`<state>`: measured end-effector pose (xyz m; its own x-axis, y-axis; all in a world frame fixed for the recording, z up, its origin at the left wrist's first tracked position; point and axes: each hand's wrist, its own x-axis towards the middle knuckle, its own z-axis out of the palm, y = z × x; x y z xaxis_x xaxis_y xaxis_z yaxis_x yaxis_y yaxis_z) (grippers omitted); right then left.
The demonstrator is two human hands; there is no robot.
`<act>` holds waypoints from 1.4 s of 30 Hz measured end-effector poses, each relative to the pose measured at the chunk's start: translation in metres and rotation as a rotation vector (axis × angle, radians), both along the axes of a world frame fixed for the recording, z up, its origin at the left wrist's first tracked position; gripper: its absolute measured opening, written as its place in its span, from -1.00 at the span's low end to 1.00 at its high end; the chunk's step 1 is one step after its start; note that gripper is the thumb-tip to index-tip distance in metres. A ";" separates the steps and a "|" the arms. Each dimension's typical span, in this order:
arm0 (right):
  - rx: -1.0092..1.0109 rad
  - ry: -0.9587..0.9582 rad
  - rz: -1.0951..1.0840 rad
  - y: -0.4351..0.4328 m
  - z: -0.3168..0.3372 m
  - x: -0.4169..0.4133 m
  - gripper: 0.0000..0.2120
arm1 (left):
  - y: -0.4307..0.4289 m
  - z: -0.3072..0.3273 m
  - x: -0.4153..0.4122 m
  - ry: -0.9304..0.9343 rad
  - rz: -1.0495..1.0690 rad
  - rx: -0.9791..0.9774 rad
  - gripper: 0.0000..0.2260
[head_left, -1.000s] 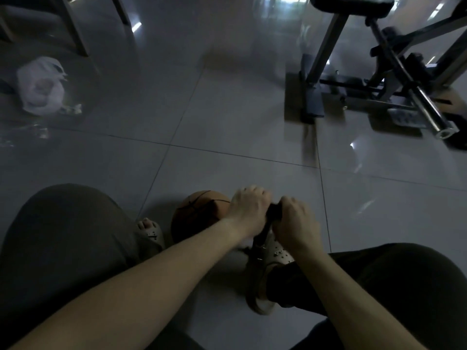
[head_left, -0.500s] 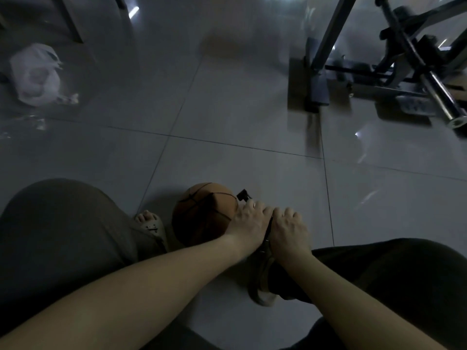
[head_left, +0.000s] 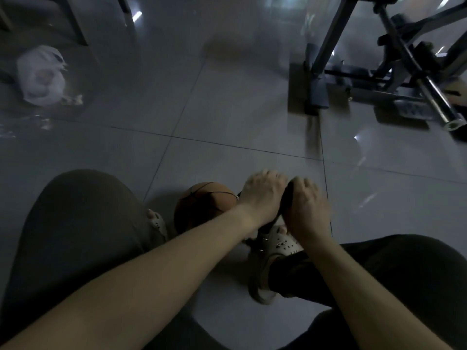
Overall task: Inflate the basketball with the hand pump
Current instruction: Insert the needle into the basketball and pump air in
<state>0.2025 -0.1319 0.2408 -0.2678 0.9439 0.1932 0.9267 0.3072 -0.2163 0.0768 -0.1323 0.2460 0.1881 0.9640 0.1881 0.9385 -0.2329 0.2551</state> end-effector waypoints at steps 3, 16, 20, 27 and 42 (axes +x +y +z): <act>0.154 0.074 -0.028 0.006 0.025 0.003 -0.78 | 0.007 0.028 0.000 -0.100 -0.035 0.186 -0.90; -0.312 -0.394 0.067 -0.026 -0.067 -0.012 -0.73 | -0.044 -0.122 -0.004 0.273 0.039 0.034 -0.49; -0.489 -0.454 0.070 -0.022 -0.074 -0.010 -0.63 | -0.044 -0.129 0.000 0.343 0.003 -0.049 -0.43; -0.399 -0.227 0.089 -0.012 -0.040 -0.013 -0.83 | -0.030 -0.087 -0.006 0.152 0.033 -0.079 -0.72; -0.129 -0.318 0.042 -0.035 -0.047 -0.026 -0.58 | -0.051 -0.098 -0.017 0.256 0.029 0.170 -0.47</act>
